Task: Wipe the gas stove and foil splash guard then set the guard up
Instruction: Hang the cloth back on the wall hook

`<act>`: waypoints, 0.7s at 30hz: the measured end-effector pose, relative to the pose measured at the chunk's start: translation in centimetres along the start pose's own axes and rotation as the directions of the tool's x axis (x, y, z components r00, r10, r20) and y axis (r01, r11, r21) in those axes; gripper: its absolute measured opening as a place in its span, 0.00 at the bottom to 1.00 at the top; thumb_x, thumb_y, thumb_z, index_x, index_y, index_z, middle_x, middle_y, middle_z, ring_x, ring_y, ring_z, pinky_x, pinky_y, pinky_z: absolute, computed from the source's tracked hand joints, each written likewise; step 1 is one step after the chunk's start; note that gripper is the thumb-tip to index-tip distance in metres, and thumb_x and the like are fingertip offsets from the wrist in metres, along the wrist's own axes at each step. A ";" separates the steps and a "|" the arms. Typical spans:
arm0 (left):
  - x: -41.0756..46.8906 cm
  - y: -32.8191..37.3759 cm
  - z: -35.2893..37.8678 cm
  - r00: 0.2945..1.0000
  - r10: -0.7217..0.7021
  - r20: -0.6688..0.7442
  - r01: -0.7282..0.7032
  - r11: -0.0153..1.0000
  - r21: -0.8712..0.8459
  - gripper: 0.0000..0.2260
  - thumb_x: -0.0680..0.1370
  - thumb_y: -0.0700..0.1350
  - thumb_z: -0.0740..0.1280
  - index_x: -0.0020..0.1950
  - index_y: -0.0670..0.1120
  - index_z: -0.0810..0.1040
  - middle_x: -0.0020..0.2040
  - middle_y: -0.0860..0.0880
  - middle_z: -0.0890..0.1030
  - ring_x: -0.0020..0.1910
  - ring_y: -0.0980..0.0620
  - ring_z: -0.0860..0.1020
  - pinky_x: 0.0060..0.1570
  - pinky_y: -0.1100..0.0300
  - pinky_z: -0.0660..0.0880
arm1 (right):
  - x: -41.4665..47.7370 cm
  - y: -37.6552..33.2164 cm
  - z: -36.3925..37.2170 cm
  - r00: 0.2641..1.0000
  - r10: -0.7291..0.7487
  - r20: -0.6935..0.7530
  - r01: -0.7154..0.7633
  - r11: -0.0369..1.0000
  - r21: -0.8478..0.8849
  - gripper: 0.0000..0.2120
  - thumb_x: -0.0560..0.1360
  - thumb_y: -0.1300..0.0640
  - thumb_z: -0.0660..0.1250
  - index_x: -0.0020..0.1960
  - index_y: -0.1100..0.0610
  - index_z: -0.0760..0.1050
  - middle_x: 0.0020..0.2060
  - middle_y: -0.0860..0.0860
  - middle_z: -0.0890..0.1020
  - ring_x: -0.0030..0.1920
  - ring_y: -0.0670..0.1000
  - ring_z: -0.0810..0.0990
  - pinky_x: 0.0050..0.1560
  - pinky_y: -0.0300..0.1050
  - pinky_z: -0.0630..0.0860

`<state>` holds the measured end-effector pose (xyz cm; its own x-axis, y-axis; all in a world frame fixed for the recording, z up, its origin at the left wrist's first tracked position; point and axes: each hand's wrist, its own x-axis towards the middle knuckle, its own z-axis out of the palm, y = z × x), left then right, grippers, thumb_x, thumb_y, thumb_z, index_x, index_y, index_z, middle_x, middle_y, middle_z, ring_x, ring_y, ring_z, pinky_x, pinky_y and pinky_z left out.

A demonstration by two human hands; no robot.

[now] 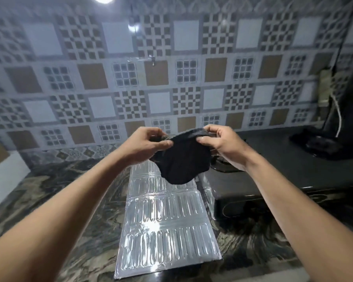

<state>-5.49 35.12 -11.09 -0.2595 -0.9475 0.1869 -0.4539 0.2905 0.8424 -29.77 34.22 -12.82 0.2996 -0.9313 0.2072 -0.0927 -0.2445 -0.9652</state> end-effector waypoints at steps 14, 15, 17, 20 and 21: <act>12.1 2.8 -3.5 0.998 0.023 -0.053 -0.021 0.999 0.034 0.07 0.80 0.45 0.68 0.44 0.44 0.79 0.38 0.49 0.83 0.35 0.56 0.80 0.38 0.63 0.75 | 13.3 -6.7 -5.1 0.989 -0.131 0.066 0.136 0.987 -0.084 0.13 0.74 0.71 0.64 0.54 0.57 0.77 0.46 0.59 0.82 0.42 0.53 0.79 0.39 0.46 0.76; 13.1 2.9 -3.8 0.997 0.031 -0.069 -0.028 0.999 0.046 0.07 0.80 0.46 0.68 0.45 0.43 0.79 0.40 0.48 0.84 0.37 0.54 0.80 0.40 0.61 0.75 | 14.4 -6.9 -5.4 0.988 -0.141 0.069 0.148 0.983 -0.107 0.14 0.74 0.71 0.65 0.55 0.58 0.77 0.45 0.60 0.82 0.41 0.54 0.79 0.39 0.46 0.76; 15.8 2.9 -4.7 0.991 0.054 -0.120 -0.042 0.994 0.104 0.08 0.80 0.47 0.68 0.45 0.43 0.79 0.39 0.49 0.83 0.37 0.53 0.79 0.39 0.59 0.74 | 17.1 -7.0 -6.3 0.982 -0.174 0.070 0.184 0.967 -0.179 0.13 0.74 0.71 0.65 0.55 0.59 0.77 0.43 0.59 0.82 0.41 0.53 0.79 0.40 0.46 0.76; 19.7 2.6 -6.6 0.979 0.092 -0.181 -0.050 0.973 0.223 0.10 0.80 0.48 0.67 0.46 0.42 0.78 0.38 0.49 0.82 0.36 0.51 0.78 0.38 0.56 0.74 | 21.5 -6.3 -7.1 0.969 -0.228 0.097 0.247 0.915 -0.320 0.14 0.75 0.70 0.66 0.55 0.55 0.75 0.44 0.55 0.83 0.41 0.54 0.81 0.41 0.48 0.78; 20.9 2.5 -7.4 0.976 0.099 -0.193 -0.051 0.970 0.238 0.08 0.79 0.48 0.68 0.47 0.43 0.78 0.40 0.50 0.83 0.38 0.51 0.79 0.38 0.55 0.76 | 23.1 -6.0 -7.3 0.958 -0.261 0.117 0.286 0.875 -0.392 0.16 0.75 0.67 0.66 0.55 0.49 0.74 0.46 0.55 0.83 0.42 0.56 0.81 0.43 0.52 0.79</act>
<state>-5.76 15.03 -1.35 -0.1338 -0.9219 0.3636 -0.6301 0.3623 0.6868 -29.25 12.23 -1.12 0.4220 -0.7973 0.4315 -0.3675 -0.5856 -0.7225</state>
